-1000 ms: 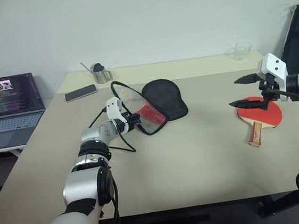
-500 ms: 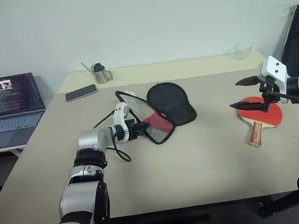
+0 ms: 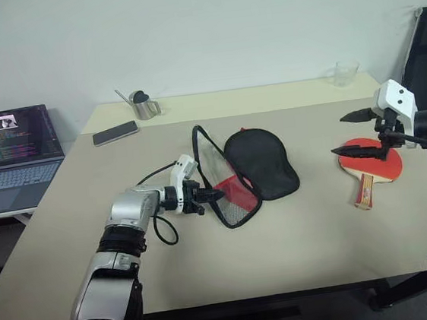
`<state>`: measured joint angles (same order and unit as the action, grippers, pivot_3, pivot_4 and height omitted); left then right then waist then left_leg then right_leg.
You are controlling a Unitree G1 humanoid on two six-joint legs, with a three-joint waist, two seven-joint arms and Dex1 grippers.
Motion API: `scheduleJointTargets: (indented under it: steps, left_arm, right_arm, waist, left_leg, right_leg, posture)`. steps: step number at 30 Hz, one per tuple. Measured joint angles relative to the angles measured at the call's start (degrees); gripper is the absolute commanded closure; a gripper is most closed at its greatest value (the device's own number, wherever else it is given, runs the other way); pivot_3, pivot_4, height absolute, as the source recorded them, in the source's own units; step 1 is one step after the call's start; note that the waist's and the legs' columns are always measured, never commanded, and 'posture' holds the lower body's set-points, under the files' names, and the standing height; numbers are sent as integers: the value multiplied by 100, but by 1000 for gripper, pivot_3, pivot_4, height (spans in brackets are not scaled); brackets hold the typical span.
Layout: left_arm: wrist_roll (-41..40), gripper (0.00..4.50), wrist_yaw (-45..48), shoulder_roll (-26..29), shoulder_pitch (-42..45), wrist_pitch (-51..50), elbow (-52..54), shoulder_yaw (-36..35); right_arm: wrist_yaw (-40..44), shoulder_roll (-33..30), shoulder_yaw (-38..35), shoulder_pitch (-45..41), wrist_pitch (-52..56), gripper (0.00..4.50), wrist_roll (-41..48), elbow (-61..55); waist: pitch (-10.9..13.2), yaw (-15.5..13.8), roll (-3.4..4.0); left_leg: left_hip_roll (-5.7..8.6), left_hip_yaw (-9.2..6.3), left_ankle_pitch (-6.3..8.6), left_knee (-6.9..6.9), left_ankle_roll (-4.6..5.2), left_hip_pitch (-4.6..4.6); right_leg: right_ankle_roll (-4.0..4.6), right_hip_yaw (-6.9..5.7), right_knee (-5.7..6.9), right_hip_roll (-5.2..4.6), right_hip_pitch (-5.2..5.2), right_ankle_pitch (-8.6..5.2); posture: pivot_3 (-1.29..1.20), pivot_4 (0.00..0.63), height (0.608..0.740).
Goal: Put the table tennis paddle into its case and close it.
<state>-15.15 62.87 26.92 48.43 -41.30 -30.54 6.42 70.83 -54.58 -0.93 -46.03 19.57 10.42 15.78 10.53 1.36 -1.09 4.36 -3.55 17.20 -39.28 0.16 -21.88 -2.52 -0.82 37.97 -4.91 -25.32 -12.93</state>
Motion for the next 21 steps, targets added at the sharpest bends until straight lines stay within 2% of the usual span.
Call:
scheduleJointTargets:
  steps: [9,13,21]
  left_arm:
    - [110,4477,-72,51,150,237,-326,1]
    - [404,4477,-65,186,237,785,-544,134]
    - [895,4477,-719,-105,1140,1842,-1923,124]
  right_arm:
    - [-7,-1,-1,2,56,0,1,-75]
    - [-6,2,-1,0,55,0,-2,-67]
    - [-8,80,1,-23,45,0,-6,-21]
  waist:
    - [0,6,0]
    - [0,8,0]
    - [0,-8,0]
  left_leg:
    - [-1,0,0,-4,1,0]
    - [-1,0,0,-4,1,0]
    - [1,-3,7,-37,12,-15]
  right_leg:
    - [0,0,3,1,0,0]
    - [0,-1,3,1,0,0]
    - [-6,-8,5,1,2,3]
  posture:
    - [0,150,740]
    - [0,150,740]
    - [0,150,740]
